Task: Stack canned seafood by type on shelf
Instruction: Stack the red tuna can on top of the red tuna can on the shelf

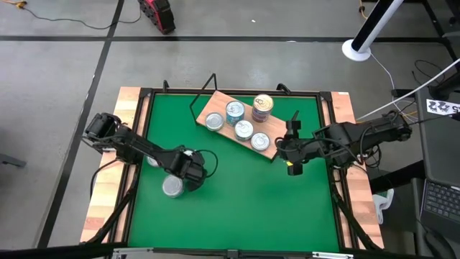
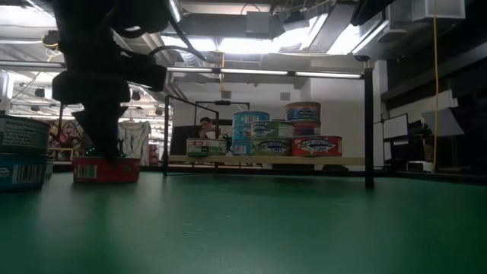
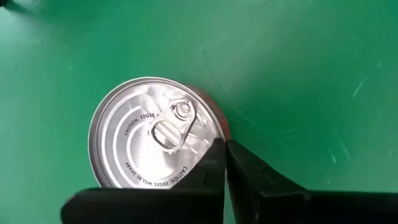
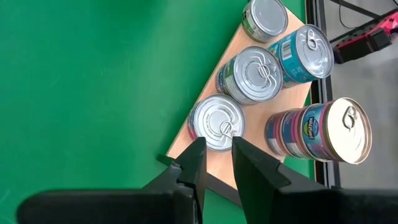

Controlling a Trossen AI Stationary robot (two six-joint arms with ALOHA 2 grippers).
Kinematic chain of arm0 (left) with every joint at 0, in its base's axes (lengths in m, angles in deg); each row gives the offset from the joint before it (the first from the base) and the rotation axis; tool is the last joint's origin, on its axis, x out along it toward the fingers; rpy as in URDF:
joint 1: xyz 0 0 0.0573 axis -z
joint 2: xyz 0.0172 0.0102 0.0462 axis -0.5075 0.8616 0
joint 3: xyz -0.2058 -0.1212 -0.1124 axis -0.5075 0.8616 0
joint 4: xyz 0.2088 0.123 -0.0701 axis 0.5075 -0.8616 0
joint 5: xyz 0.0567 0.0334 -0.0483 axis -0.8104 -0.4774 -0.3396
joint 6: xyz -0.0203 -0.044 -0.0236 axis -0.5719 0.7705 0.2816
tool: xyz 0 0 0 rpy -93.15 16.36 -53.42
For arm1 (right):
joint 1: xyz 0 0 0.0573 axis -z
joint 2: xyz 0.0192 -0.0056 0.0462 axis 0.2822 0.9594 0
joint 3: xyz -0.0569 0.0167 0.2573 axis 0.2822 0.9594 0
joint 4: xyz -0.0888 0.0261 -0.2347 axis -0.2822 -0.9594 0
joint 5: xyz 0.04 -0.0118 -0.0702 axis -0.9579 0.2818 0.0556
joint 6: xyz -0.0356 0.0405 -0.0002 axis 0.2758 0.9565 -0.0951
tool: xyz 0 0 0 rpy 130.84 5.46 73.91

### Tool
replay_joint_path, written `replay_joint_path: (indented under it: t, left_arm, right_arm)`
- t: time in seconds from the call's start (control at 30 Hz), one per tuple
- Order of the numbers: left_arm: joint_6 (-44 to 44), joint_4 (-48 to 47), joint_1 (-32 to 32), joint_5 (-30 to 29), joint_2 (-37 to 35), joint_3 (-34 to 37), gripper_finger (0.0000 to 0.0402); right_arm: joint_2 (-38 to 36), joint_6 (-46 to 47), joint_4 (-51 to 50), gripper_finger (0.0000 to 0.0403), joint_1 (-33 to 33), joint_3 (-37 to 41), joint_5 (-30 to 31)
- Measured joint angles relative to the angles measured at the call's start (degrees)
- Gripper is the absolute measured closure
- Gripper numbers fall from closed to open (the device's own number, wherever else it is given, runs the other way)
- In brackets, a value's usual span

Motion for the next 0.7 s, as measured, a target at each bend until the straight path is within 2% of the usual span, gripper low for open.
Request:
replay_joint_path:
  t: [0.2,0.4,0.7]
  left_arm:
    - [-2.0,0.6,-0.8,0.0,0.0,0.0,0.0400]
    - [-2.2,1.8,-1.1,-0.2,-0.2,-0.5,0.0401]
    - [-8.2,7.9,-1.1,0.6,-0.2,-4.4,0.0401]
  right_arm:
    - [-0.5,1.4,1.3,0.0324,0.0,1.7,0.0]
    - [-2.0,1.9,5.7,0.0324,0.0,9.9,-0.6]
    - [-2.3,3.3,15.4,0.0324,0.0,19.9,-3.2]
